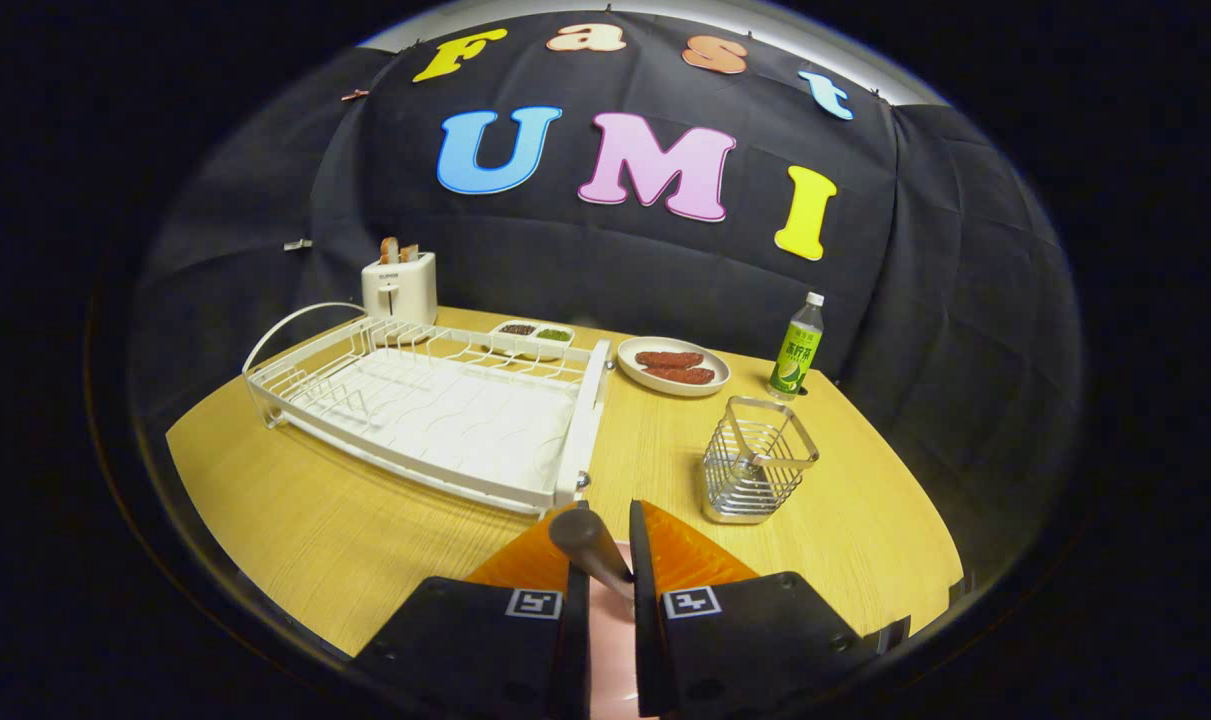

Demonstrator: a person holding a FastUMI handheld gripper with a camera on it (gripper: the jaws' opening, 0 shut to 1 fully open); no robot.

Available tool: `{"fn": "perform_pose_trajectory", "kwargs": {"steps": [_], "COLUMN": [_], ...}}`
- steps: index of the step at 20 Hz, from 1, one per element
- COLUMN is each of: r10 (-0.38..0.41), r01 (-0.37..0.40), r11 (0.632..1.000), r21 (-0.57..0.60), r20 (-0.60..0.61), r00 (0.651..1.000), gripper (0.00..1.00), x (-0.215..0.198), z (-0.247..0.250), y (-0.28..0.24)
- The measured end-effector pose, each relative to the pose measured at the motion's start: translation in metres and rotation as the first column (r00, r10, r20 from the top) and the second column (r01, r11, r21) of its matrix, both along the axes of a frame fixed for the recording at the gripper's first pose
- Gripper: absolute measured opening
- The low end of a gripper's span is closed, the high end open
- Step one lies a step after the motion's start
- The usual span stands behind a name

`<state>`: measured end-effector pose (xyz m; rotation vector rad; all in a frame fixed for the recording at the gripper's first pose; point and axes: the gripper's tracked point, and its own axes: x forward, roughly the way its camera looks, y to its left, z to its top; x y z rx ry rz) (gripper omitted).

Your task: Take the plate from the dish rack, then take the spoon from the basket and place it into the plate.

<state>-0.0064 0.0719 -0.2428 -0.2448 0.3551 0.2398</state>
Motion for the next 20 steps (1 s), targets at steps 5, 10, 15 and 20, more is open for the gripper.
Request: {"fn": "perform_pose_trajectory", "kwargs": {"steps": [5,10,15,20], "r10": [0.114,0.161,0.230,0.225], "r01": [-0.117,-0.172,-0.231,-0.210], "r11": [0.987,0.982,0.973,0.973], "r21": [-0.109,-0.075,0.022,0.096], "r20": [-0.032,-0.138,-0.227,-0.190], "r00": [0.993,0.977,0.946,0.956], "gripper": [0.24,0.39,0.74,0.98], "x": [-0.013,-0.022,-0.043,-0.050], "z": [-0.016,-0.032,-0.022,0.027], "y": [0.022,0.037,0.051,0.043]}}
